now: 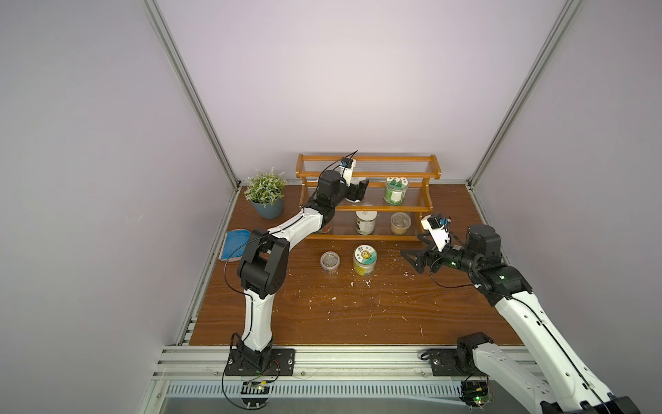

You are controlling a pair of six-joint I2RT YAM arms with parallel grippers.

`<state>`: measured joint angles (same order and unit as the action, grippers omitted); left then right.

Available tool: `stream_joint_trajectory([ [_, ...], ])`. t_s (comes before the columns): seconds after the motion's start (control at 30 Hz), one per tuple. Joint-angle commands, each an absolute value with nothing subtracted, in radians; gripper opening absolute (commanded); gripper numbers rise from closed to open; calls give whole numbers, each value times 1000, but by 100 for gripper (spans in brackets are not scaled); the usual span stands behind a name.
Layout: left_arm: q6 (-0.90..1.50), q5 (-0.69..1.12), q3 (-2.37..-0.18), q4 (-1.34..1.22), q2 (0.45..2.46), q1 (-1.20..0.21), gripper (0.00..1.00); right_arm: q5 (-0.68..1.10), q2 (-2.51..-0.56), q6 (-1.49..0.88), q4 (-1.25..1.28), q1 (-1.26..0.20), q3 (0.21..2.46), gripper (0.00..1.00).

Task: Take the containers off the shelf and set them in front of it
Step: 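Pick up a container from the shelf.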

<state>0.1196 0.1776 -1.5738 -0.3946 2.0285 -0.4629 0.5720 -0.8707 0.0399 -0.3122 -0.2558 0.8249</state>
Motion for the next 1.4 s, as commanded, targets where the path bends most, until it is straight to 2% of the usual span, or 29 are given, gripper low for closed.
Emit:
stream_joint_trajectory([
  [0.0,116,183,-1573,-380,2015,-453,87,561,-868,56,-308,-256,871,100],
  [0.23,118,175,-1490,-410,1941,-453,83,562,-878,55,-302,-256,873,99],
  [0.73,101,172,-1351,-367,1782,-474,84,568,-884,48,-288,-256,867,99],
  [0.9,101,164,-1328,-308,1721,-506,84,565,-881,46,-285,-256,864,100],
  [1.37,172,218,-1054,-312,1450,-646,84,617,-849,26,-324,-256,868,99],
])
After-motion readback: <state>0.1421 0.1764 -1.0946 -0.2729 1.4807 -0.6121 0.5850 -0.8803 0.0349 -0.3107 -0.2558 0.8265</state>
